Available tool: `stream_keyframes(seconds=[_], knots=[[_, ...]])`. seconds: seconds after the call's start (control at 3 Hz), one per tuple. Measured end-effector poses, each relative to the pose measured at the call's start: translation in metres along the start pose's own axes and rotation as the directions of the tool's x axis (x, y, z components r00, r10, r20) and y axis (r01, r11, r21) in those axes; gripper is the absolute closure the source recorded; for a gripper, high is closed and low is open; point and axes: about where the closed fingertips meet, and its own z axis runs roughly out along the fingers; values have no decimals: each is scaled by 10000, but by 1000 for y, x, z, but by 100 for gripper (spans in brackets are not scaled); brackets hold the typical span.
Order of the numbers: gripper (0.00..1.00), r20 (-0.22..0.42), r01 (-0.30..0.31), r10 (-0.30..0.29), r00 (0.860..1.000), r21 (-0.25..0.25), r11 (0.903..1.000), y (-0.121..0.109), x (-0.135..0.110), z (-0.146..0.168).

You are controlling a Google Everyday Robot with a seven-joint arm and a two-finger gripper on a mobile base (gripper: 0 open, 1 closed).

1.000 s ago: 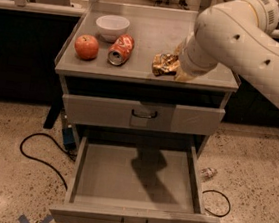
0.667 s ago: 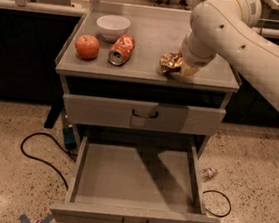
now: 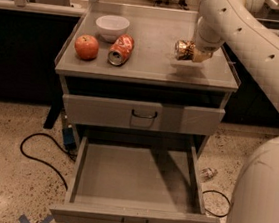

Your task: Pick orange can from middle drawer and place on counter

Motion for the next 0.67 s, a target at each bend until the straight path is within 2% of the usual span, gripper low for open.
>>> stream_keyframes(seconds=[0.67], knots=[[35,14,6,-6,10000,5,10000,0,-1,0]])
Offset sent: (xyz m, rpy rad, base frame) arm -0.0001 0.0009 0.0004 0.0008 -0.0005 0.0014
